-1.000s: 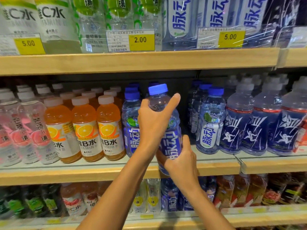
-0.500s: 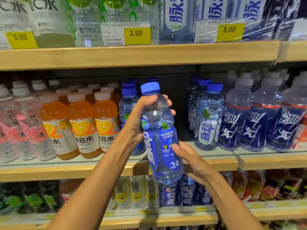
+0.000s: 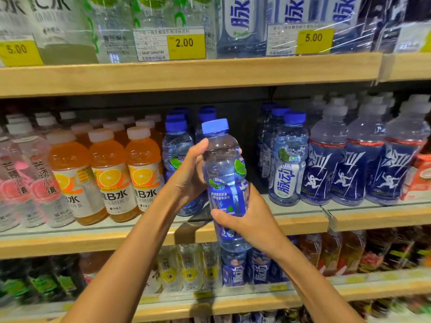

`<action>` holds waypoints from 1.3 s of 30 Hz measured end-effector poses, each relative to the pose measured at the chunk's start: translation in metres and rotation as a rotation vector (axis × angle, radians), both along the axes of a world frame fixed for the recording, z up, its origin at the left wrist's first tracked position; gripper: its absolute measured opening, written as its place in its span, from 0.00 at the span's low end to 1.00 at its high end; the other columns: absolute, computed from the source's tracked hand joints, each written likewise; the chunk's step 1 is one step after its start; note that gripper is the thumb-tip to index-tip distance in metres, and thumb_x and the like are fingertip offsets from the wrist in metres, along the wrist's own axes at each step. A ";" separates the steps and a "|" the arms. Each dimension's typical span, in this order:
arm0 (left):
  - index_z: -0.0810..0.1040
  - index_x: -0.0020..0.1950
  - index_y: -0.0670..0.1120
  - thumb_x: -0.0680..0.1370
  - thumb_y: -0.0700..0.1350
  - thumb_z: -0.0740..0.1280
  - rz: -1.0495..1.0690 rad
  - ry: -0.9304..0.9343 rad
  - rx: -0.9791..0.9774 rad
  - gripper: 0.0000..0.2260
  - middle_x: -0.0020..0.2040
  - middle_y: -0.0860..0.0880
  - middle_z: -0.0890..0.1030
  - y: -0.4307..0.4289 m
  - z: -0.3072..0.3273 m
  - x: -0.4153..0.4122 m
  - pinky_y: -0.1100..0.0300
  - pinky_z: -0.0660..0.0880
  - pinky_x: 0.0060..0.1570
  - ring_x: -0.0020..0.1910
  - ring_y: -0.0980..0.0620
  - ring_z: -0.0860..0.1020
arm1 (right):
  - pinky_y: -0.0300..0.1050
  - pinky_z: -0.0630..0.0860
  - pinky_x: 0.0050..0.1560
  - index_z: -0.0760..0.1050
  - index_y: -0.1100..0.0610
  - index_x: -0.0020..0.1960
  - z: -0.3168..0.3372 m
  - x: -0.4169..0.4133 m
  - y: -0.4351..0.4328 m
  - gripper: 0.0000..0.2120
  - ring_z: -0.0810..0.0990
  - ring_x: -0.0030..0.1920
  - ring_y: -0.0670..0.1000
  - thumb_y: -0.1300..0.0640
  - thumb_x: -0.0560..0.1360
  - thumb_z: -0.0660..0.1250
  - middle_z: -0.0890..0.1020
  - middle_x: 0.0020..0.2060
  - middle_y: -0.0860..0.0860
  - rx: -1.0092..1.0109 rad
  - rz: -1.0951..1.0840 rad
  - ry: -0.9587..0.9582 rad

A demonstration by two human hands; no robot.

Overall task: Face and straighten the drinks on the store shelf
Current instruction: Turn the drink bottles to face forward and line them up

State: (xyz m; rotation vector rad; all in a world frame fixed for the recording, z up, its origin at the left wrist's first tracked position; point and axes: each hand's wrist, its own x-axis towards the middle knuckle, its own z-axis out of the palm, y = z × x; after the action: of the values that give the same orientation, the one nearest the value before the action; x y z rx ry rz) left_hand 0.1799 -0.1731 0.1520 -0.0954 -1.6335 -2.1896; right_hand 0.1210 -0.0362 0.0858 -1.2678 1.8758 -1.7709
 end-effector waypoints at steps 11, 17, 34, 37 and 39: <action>0.79 0.54 0.40 0.80 0.46 0.62 0.781 0.136 -1.324 0.12 0.48 0.48 0.81 0.007 -0.084 0.031 0.61 0.75 0.45 0.47 0.54 0.79 | 0.49 0.75 0.58 0.62 0.61 0.65 -0.012 -0.042 -0.023 0.39 0.77 0.58 0.55 0.44 0.65 0.77 0.77 0.58 0.55 -0.048 -0.411 0.106; 0.79 0.53 0.39 0.78 0.47 0.60 0.660 0.209 -1.975 0.14 0.48 0.43 0.81 -0.016 -0.113 0.023 0.54 0.78 0.42 0.44 0.45 0.80 | 0.19 0.64 0.39 0.62 0.54 0.54 -0.021 -0.046 -0.040 0.30 0.72 0.44 0.46 0.48 0.65 0.78 0.72 0.44 0.44 -0.110 -0.552 0.104; 0.79 0.54 0.40 0.80 0.50 0.57 0.632 0.240 -2.065 0.17 0.49 0.43 0.81 -0.026 -0.128 0.021 0.55 0.79 0.42 0.46 0.46 0.80 | 0.38 0.68 0.54 0.68 0.61 0.67 -0.032 -0.039 -0.025 0.25 0.74 0.59 0.54 0.51 0.75 0.69 0.76 0.59 0.55 0.179 -0.677 0.359; 0.79 0.54 0.40 0.80 0.50 0.57 0.627 0.232 -2.052 0.17 0.50 0.43 0.81 -0.026 -0.128 0.022 0.55 0.79 0.43 0.46 0.46 0.80 | 0.48 0.72 0.50 0.68 0.63 0.62 -0.026 -0.044 -0.039 0.21 0.76 0.56 0.58 0.51 0.77 0.66 0.76 0.56 0.57 0.281 -0.727 0.385; 0.79 0.54 0.40 0.80 0.50 0.57 0.621 0.228 -2.043 0.17 0.50 0.43 0.81 -0.025 -0.127 0.022 0.55 0.79 0.42 0.46 0.47 0.80 | 0.48 0.71 0.47 0.69 0.64 0.59 -0.021 -0.049 -0.049 0.18 0.76 0.55 0.59 0.51 0.78 0.65 0.76 0.54 0.59 0.352 -0.763 0.406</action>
State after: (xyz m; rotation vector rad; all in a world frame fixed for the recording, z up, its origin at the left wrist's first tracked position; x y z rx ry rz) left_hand 0.2021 -0.1982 0.0252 -0.2895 -2.4280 0.4467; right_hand 0.0720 -0.0849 0.0644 -0.8743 3.0409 -1.3978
